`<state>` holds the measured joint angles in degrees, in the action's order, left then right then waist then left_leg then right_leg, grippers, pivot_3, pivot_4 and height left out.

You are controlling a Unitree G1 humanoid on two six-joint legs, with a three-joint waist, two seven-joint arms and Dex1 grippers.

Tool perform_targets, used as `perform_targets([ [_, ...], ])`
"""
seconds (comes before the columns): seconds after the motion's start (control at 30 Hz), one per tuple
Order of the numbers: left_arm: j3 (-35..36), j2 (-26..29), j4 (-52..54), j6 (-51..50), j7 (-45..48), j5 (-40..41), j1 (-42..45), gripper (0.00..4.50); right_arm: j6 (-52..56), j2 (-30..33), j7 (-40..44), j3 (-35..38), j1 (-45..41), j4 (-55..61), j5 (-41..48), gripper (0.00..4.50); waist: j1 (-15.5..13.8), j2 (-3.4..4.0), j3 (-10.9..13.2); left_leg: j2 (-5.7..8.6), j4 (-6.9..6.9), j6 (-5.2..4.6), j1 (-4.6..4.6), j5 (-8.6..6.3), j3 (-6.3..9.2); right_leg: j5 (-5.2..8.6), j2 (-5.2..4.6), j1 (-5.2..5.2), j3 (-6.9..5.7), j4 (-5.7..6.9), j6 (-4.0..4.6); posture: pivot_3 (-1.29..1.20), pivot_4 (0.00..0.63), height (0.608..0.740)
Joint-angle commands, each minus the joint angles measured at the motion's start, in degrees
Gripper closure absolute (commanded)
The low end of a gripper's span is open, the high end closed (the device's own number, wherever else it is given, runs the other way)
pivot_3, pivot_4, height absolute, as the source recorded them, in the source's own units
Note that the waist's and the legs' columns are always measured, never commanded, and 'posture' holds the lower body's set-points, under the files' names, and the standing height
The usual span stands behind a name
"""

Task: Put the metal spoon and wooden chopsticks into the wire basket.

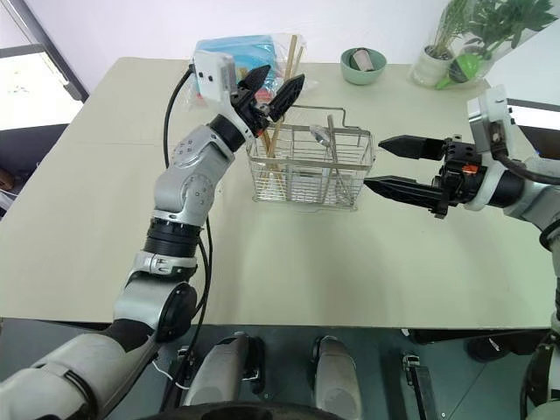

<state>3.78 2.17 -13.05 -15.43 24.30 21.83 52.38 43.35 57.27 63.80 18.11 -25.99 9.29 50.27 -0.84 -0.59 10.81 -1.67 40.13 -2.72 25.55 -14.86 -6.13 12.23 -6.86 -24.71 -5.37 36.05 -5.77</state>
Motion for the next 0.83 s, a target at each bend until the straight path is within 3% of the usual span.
perform_targets([
  [0.03,1.49,2.20,8.52,-2.89,-0.14,2.39,0.44,0.02,-1.75,-0.23,1.38,-0.21,-2.05,-1.81,-1.13,0.00,0.07,0.00,0.00,0.00,0.00,0.00,0.00,0.00,0.00,0.00,0.00,0.00,0.00,0.00,0.00,0.00,0.150,0.715],
  [0.13,3.67,9.45,16.53,-10.69,1.25,6.09,0.61,0.02,-3.13,-0.56,2.72,-2.14,-4.08,-4.90,-3.06,0.00,0.26,0.02,0.00,-0.01,-0.01,0.01,-0.03,0.00,0.00,0.00,0.01,0.00,0.00,0.02,0.00,0.00,0.150,0.715],
  [0.23,5.05,20.84,22.57,-17.52,6.74,8.68,-0.30,0.02,-4.43,-0.75,4.21,-3.53,-5.47,-7.27,-4.84,0.00,0.53,0.07,-0.01,-0.06,-0.07,0.06,-0.06,0.04,-0.02,0.01,0.07,-0.04,0.01,0.05,0.02,0.00,0.150,0.715],
  [0.33,7.59,33.72,26.89,-25.37,14.46,13.45,-3.28,0.02,-5.34,-0.89,5.48,-4.24,-6.43,-9.10,-6.12,0.00,0.73,0.12,0.00,-0.07,-0.09,0.31,-0.07,0.17,-0.06,0.02,0.08,-0.05,0.01,0.05,0.03,0.00,0.150,0.715],
  [0.43,13.03,53.66,31.24,-29.15,31.77,16.65,-14.98,0.02,-6.26,-0.78,7.07,-4.46,-7.12,-11.05,-7.19,0.00,1.20,0.14,0.01,-0.08,-0.12,0.34,-0.04,0.17,-0.08,0.03,0.08,-0.10,0.02,0.03,0.04,0.00,0.150,0.715],
  [0.5,16.64,61.52,31.17,-28.79,37.72,16.48,-21.52,0.02,-6.84,-0.80,7.84,-4.56,-7.30,-12.04,-7.79,0.00,1.42,0.13,0.04,-0.08,-0.14,0.40,-0.04,0.17,-0.11,0.10,0.06,-0.14,0.02,0.05,0.14,0.00,0.150,0.715],
  [0.63,22.76,68.36,28.11,-27.36,42.51,15.07,-29.18,0.02,-7.54,-0.94,8.95,-4.75,-7.77,-13.39,-8.77,0.00,0.45,0.17,0.05,-0.07,-0.15,0.37,0.03,-0.06,-0.08,0.29,0.01,-0.45,0.00,-0.07,0.48,0.00,0.150,0.715],
  [0.83,25.36,67.66,28.19,-26.14,40.39,14.94,-31.33,0.02,-7.91,-1.85,9.46,-5.56,-9.18,-14.47,-9.64,0.00,0.22,0.20,0.05,-0.07,-0.21,0.41,0.05,-0.07,-0.11,0.31,-0.05,-0.52,0.02,-0.05,0.52,0.00,0.150,0.715],
])
